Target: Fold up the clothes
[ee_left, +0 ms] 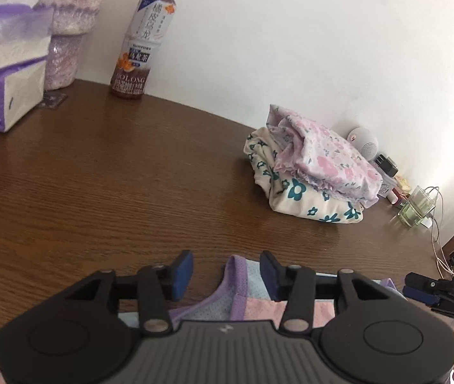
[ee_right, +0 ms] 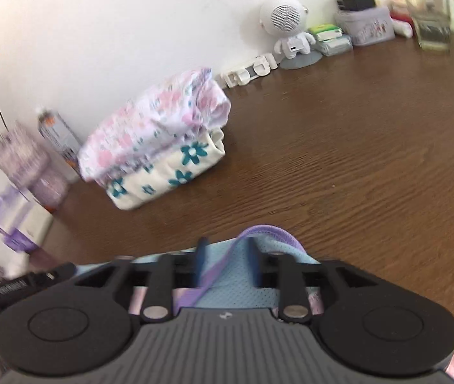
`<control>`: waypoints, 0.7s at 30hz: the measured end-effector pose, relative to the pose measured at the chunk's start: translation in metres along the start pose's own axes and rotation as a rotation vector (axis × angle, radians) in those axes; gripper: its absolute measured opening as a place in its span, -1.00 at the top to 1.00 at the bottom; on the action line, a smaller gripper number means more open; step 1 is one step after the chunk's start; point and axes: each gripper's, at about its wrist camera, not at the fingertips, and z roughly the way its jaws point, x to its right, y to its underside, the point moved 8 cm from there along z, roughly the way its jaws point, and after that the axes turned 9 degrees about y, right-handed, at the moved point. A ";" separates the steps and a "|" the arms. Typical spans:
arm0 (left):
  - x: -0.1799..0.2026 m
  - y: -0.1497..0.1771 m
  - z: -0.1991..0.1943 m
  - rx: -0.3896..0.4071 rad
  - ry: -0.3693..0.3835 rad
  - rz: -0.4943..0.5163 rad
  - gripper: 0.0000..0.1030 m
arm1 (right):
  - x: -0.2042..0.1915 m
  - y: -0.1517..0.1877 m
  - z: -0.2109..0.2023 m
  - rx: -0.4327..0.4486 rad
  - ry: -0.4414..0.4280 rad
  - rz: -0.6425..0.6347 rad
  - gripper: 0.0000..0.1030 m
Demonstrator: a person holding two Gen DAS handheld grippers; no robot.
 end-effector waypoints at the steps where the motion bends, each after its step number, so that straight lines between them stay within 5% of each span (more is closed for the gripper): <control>1: 0.005 0.003 -0.008 -0.007 0.006 0.031 0.13 | 0.006 -0.001 -0.010 0.015 -0.006 0.001 0.04; 8: 0.051 0.049 -0.043 -0.131 0.064 0.201 0.13 | 0.071 0.030 -0.076 0.036 0.122 -0.113 0.05; 13: 0.086 0.086 -0.040 -0.201 0.129 0.232 0.13 | 0.099 0.062 -0.101 0.032 0.135 -0.136 0.05; 18: 0.122 0.106 -0.037 -0.217 0.175 0.270 0.18 | 0.108 0.057 -0.098 0.062 0.134 -0.097 0.06; 21: 0.135 0.114 -0.034 -0.215 0.152 0.317 0.53 | 0.113 0.049 -0.097 0.073 0.110 -0.035 0.05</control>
